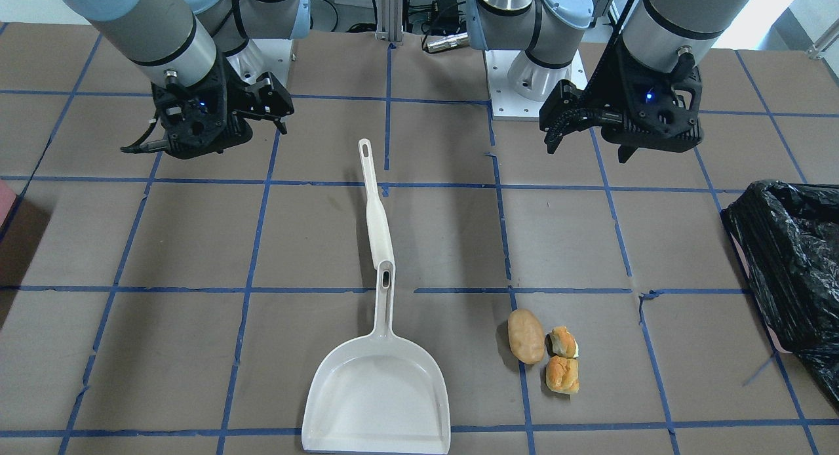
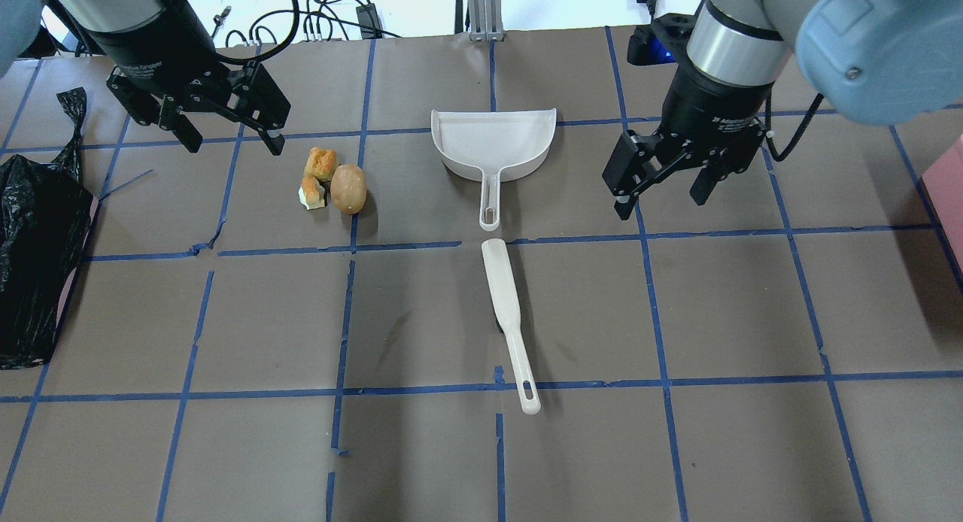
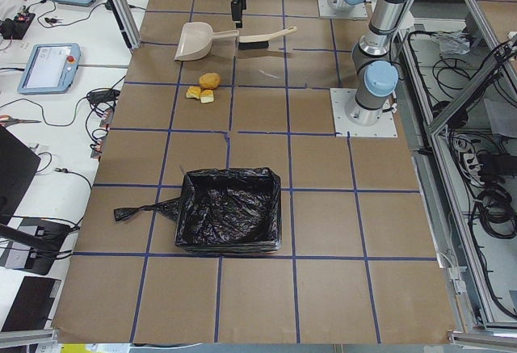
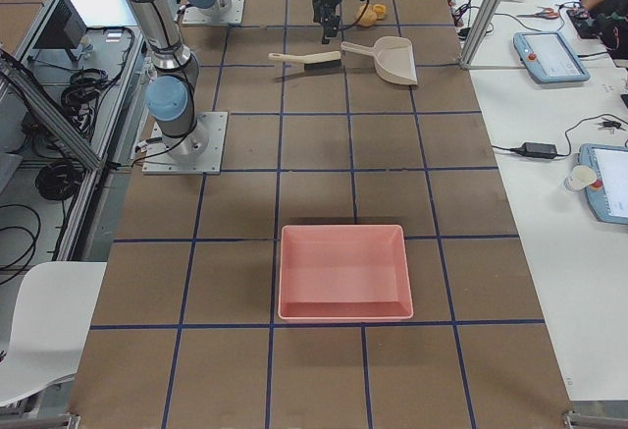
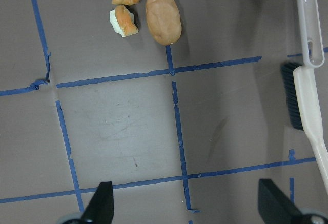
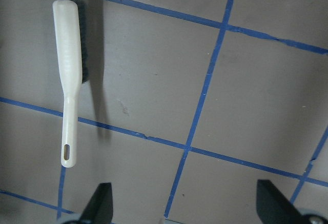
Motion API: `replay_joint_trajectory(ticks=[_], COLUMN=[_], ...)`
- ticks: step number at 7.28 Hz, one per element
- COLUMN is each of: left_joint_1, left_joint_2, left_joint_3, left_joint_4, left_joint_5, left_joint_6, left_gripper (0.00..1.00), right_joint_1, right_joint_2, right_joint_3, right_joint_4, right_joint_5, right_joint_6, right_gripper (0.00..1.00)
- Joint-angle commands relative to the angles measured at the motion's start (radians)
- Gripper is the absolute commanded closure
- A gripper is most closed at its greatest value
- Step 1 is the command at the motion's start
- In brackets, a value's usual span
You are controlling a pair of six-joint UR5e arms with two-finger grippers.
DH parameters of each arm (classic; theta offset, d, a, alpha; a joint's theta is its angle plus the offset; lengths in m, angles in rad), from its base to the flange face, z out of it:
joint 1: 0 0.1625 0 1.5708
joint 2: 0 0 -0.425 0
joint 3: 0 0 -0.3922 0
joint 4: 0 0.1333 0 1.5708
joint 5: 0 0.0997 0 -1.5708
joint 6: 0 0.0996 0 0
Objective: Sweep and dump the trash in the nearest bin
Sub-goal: 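Grasp the white brush handle with the right gripper while the left approaches the dustpan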
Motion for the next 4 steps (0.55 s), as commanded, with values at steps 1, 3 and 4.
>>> replay_joint_trajectory(ticks=[1,3,4], left_joint_1=[-0.001,0.0,0.0], left_joint_2=[-0.003,-0.005,-0.005], left_joint_3=[-0.004,-0.007,-0.009], left_joint_4=[0.002,0.0,0.0], left_joint_5=[-0.001,-0.004,-0.007], left_joint_6=[0.0,0.002,0.003], left_gripper=[0.0,0.0,0.0], right_joint_1=[0.118,0.209,0.25], right_joint_2=[0.006,0.015,0.015], right_joint_3=[0.071,0.102,0.155], right_joint_4=[-0.025,-0.092,-0.129], right_joint_5=[0.036,0.035,0.03], right_joint_6=[0.115,0.268,0.275], right_gripper=[0.06,0.06,0.09])
